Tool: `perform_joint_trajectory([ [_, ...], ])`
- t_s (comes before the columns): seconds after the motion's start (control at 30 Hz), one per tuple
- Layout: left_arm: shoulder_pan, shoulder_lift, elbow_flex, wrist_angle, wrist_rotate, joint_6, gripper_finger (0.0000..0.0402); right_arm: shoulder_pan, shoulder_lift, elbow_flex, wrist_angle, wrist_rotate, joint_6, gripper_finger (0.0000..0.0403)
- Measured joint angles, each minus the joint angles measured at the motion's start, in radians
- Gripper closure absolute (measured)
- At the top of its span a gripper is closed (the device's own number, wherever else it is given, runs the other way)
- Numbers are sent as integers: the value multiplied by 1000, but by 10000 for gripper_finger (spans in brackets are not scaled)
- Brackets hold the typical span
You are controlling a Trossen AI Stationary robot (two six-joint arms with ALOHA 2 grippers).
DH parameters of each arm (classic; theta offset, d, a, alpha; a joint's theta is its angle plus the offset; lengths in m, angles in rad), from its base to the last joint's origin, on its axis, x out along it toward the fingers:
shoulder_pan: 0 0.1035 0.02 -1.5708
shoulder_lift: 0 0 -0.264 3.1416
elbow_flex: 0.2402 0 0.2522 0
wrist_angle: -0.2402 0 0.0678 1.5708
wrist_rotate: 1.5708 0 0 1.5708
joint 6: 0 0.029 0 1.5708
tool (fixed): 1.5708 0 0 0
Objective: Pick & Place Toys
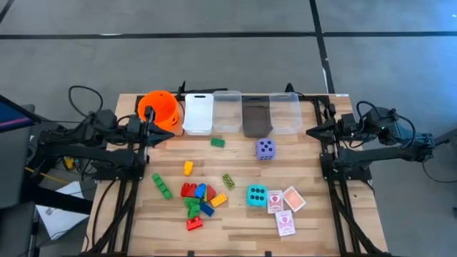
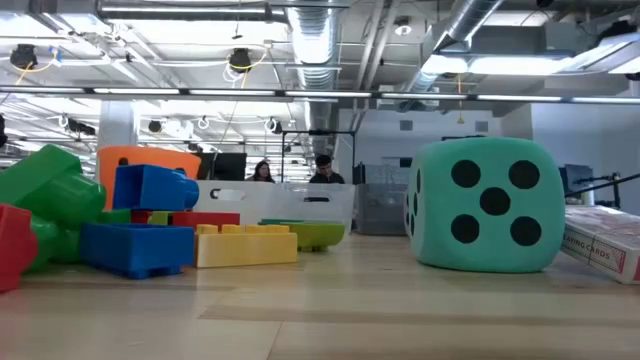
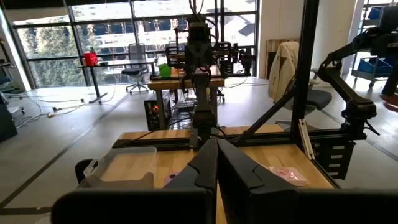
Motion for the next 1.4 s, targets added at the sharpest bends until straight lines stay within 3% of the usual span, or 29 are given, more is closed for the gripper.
perform_joint_trajectory([
  [0.1,0,5,0,20,1,-29,402,0,0,0,0,0,0,387],
  [0.3,0,26,1,34,2,-258,402,0,0,0,12,0,0,387],
  [0.63,0,125,1,245,6,-261,402,0,0,-6,-39,-2,78,387],
  [0.83,0,240,1,393,11,-262,402,32,4,-6,-96,-68,163,387],
  [1.1,0,376,0,409,31,-263,402,112,43,-6,127,-85,235,387],
  [1.27,0,441,0,437,34,-262,402,151,98,-6,284,-83,192,387],
  [1.4,0,445,0,481,156,-144,402,166,170,-6,374,-82,151,387],
])
